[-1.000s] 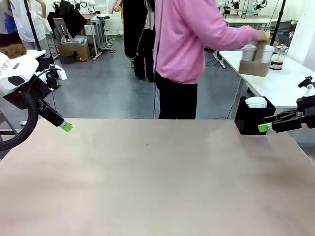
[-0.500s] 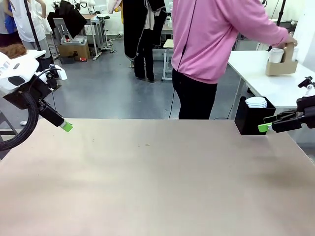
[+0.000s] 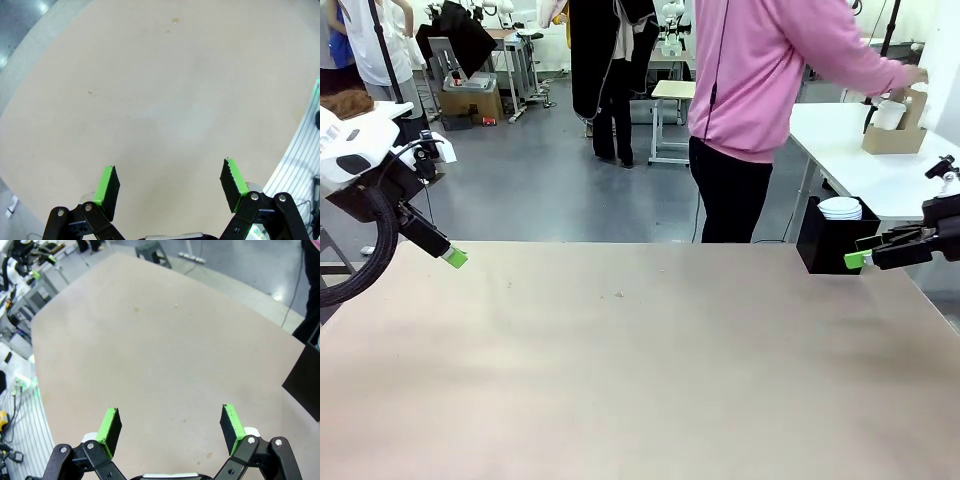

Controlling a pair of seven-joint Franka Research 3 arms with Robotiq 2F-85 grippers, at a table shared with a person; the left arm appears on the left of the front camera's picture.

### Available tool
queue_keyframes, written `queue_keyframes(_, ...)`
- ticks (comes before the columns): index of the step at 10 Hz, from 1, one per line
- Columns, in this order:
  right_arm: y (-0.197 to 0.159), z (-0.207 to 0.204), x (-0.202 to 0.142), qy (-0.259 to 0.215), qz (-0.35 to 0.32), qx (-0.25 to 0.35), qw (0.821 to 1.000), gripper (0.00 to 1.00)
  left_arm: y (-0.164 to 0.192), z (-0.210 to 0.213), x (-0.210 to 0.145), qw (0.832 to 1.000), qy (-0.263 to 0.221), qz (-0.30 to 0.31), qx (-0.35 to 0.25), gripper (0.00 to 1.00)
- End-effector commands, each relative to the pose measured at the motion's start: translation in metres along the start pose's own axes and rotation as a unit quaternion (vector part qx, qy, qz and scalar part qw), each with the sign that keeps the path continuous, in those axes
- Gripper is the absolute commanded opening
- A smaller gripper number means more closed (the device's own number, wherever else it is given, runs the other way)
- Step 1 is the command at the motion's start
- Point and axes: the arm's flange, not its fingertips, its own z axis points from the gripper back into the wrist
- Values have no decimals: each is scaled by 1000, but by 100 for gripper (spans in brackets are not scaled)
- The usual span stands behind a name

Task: Pour a drink into a cup and package it in a carrier.
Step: Insert the held 600 ml Paper Cup into the Cup Carrier.

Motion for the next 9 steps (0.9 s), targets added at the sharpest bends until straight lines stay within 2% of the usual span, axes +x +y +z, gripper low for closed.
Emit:
queue_keyframes(1,0,1,-1,-2,4,4,1000,100,0,2,-1,1000,-1,0,-3,100)
queue_keyframes(9,0,1,-1,-2,4,4,1000,100,0,2,-1,1000,-1,0,-3,100)
